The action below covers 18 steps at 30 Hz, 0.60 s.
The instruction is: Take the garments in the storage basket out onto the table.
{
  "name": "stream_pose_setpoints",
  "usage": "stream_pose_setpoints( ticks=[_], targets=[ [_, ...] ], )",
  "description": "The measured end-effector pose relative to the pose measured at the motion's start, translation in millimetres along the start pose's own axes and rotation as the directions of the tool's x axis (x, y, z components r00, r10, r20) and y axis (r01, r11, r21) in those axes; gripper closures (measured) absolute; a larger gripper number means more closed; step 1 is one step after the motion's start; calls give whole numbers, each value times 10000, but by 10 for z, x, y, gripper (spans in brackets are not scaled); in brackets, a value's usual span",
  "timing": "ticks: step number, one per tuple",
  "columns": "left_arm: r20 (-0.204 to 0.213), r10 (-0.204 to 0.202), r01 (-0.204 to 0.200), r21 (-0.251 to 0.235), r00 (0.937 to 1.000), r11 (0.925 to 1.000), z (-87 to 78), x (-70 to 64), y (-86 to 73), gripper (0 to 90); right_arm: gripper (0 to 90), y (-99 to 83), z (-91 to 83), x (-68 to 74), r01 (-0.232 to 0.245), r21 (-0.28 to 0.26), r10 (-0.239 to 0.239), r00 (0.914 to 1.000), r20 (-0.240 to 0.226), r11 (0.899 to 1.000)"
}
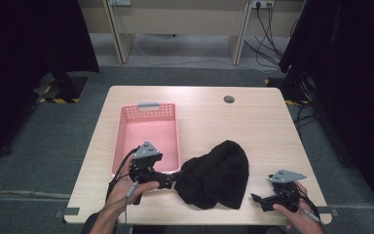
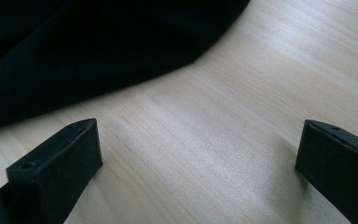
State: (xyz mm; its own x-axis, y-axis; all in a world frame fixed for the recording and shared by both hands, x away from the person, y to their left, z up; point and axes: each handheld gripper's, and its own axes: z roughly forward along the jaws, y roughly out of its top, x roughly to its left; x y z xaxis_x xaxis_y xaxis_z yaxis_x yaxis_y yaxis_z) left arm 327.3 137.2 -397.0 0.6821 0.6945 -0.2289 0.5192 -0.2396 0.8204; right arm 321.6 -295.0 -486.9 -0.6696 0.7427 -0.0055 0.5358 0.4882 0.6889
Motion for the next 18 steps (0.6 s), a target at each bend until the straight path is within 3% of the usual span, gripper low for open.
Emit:
stream_pose_setpoints(
  ticks=[18],
  targets=[
    [-200,-219,214,-230,9996,9995,-113,42,-216,29,4,0,0,0,-5,0,5,10000,4,10000]
  ],
)
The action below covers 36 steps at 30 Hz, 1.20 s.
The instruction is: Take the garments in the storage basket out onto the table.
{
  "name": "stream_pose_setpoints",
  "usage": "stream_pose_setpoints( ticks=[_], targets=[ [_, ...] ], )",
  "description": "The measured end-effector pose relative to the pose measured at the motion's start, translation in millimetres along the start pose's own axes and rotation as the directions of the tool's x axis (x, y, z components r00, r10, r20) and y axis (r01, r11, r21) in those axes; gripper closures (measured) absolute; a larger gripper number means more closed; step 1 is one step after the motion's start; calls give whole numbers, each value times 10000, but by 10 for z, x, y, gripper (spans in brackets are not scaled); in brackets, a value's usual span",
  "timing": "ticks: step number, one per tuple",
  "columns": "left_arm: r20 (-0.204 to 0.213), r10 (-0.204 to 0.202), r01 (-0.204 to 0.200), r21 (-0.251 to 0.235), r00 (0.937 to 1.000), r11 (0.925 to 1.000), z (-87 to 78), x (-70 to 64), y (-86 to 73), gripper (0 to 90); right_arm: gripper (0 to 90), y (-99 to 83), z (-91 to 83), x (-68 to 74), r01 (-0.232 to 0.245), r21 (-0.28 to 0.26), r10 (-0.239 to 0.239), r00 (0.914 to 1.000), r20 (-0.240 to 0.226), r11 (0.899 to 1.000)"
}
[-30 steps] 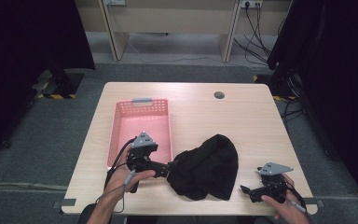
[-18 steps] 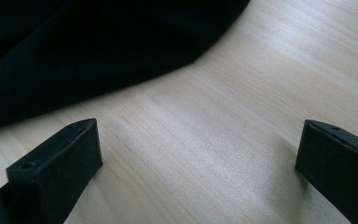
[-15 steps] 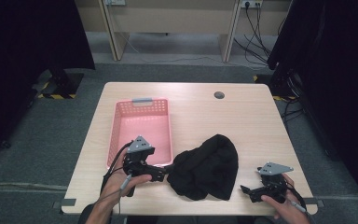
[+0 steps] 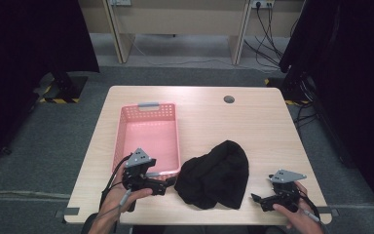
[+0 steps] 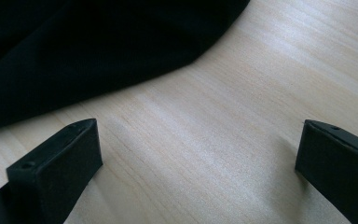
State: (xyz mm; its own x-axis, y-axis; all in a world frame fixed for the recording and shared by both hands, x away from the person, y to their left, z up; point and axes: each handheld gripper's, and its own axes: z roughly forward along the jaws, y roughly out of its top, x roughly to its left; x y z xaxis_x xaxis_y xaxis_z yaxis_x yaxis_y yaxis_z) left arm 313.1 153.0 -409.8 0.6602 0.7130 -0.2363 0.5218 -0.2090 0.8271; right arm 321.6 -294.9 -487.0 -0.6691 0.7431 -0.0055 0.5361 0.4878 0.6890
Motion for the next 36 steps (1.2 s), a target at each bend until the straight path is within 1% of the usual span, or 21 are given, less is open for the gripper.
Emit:
stream_pose_setpoints(
  ticks=[4,12,22,29,36],
  targets=[
    [3,-5,5,-64,10000,10000,-19,-12,-25,29,4,0,0,0,2,-1,-2,10000,1,10000],
    [-22,153,-154,-139,9999,9998,-69,-72,-76,29,4,0,0,0,1,-1,-1,10000,4,10000],
    [33,152,-151,-171,9999,9997,-99,-115,-149,29,4,0,0,0,1,-2,-1,10000,4,10000],
    [-58,192,-194,-307,9998,9993,-157,-140,-213,30,4,0,0,0,-1,-1,1,10000,3,10000],
    [-35,246,-246,-305,9997,9992,-171,-168,-260,30,4,0,0,0,1,-1,-1,10000,2,10000]
  ],
)
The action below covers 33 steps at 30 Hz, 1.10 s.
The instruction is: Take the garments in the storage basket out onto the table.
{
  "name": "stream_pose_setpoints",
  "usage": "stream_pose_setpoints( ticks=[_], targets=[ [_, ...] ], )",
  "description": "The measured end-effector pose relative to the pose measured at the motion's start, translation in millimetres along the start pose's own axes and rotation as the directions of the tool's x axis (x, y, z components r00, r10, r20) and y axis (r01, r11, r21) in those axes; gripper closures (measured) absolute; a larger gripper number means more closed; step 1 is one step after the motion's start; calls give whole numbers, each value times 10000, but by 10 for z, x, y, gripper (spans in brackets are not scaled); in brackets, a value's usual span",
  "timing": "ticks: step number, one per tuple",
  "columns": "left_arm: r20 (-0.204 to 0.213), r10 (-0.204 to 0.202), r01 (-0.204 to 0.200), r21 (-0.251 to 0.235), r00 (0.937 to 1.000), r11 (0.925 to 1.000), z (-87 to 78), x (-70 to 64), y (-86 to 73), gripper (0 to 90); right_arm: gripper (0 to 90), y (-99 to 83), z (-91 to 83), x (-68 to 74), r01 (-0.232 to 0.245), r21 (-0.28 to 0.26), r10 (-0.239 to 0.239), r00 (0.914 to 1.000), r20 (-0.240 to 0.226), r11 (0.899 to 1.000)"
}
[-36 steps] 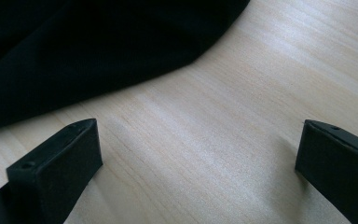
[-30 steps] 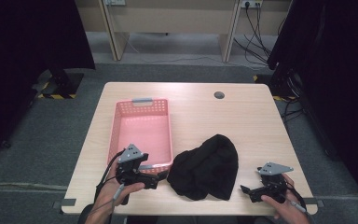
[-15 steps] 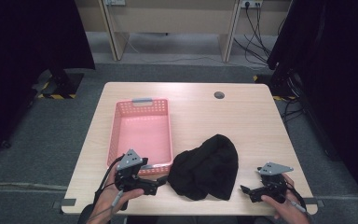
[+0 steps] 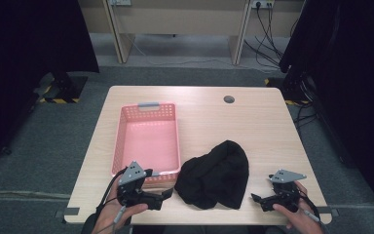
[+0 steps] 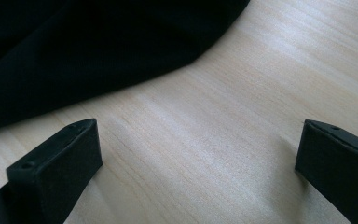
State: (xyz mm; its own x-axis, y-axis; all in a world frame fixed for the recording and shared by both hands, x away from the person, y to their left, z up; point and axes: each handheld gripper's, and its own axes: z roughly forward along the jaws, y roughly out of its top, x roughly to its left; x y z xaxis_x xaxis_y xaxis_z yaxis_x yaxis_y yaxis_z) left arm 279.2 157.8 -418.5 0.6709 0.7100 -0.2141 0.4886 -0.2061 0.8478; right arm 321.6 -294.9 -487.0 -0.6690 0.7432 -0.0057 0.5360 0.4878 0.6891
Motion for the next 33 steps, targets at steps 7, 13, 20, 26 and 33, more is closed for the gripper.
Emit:
stream_pose_setpoints(
  ticks=[7,13,20,26,33],
  targets=[
    [14,54,-54,-3,10000,10000,-17,-28,-36,29,4,0,0,0,0,0,0,10000,0,10000],
    [31,69,-68,-27,10000,10000,-34,-44,-56,29,4,0,0,0,0,1,0,10000,0,10000],
    [107,85,-85,-57,9999,9999,-61,-79,-96,29,4,0,0,0,-1,1,1,10000,2,10000],
    [189,165,-163,-89,9997,9998,-77,-122,-115,30,4,0,0,0,1,0,-1,10000,1,10000],
    [248,185,-184,-74,9995,9998,-89,-149,-156,29,4,0,0,0,4,-3,-4,10000,2,10000]
  ],
)
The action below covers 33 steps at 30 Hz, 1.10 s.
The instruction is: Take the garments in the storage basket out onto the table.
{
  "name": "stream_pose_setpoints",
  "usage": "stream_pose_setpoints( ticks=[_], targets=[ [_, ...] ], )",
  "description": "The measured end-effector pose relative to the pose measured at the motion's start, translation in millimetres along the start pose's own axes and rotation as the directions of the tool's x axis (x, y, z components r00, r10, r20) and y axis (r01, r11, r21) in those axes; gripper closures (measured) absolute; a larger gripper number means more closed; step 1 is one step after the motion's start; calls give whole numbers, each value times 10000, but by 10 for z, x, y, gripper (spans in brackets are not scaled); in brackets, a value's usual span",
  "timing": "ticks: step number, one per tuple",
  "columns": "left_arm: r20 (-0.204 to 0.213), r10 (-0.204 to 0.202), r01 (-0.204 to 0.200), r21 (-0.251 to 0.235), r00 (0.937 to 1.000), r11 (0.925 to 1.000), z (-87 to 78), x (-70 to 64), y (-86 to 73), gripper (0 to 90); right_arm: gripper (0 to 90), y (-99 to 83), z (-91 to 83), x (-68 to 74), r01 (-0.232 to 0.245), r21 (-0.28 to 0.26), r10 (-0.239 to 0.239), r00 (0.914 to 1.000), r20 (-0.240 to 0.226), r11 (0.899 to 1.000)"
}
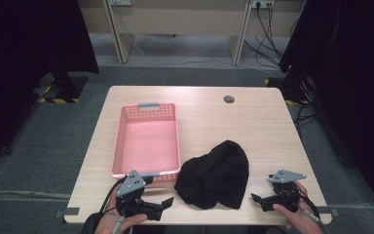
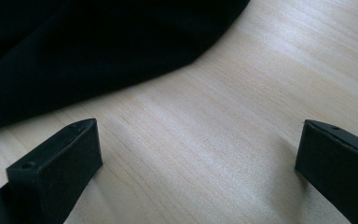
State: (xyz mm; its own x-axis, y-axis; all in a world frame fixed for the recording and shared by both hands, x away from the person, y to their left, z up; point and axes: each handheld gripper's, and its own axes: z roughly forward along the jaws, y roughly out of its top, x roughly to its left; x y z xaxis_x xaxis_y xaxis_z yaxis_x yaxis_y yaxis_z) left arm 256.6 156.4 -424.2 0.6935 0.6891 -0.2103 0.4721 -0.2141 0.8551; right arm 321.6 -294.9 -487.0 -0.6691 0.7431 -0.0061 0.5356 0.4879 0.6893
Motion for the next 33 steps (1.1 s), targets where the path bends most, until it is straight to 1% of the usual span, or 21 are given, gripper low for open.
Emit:
stream_pose_setpoints(
  ticks=[16,33],
  targets=[
    [33,-63,62,42,10000,10000,-10,-7,-61,29,4,0,0,-1,21,-3,-21,10000,6,10000],
    [-8,-165,165,-16,9999,9999,-44,-7,-116,30,4,0,0,-1,20,-4,-20,10000,3,10000]
  ],
)
